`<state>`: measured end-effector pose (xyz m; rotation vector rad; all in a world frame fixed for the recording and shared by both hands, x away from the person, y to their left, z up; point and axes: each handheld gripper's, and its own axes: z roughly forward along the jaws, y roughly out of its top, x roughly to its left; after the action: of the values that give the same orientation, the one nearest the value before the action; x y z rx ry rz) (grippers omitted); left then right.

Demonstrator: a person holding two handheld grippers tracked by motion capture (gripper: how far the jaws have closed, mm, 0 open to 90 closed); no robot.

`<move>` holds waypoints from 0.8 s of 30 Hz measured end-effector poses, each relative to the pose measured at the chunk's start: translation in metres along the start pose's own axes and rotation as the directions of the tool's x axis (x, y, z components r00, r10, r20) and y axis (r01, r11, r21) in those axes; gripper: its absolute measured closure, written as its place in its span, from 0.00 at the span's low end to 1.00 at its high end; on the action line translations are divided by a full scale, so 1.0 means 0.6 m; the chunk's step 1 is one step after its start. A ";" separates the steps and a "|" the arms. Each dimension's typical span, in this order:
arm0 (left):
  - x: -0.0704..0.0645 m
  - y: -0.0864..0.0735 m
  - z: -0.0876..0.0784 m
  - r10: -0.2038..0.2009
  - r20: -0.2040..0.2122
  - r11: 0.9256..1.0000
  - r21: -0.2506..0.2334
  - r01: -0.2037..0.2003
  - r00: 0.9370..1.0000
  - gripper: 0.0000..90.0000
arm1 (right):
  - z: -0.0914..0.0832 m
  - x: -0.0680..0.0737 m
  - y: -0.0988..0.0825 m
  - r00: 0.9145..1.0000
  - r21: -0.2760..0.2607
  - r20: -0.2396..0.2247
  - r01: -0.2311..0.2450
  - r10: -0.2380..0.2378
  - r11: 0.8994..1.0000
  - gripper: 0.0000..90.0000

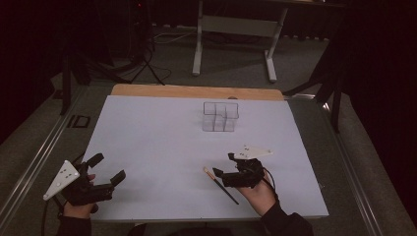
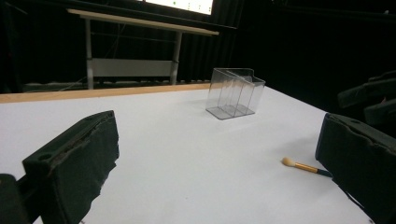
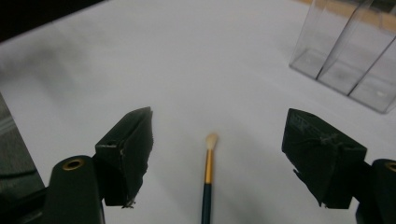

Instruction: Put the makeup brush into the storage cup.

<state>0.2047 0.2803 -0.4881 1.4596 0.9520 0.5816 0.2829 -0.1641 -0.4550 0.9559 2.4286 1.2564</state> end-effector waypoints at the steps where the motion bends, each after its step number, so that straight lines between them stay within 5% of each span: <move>1: 0.000 0.000 0.000 -0.001 0.001 1.000 0.001 0.001 1.000 0.00 | 0.006 0.001 -0.005 1.000 0.023 0.000 -0.003 0.003 1.000 0.30; 10: -0.001 0.000 0.001 0.003 0.000 1.000 0.003 -0.003 1.000 0.00 | 0.028 0.004 -0.026 1.000 0.125 -0.010 -0.002 0.003 0.992 0.45; 24: -0.002 0.000 0.002 0.003 0.004 1.000 0.005 -0.003 1.000 0.00 | 0.057 0.006 -0.033 1.000 0.305 -0.002 0.001 0.000 0.952 0.67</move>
<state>0.2049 0.2785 -0.4883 1.4666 0.9492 0.5785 0.2883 -0.1484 -0.4907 1.0292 2.6755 0.8947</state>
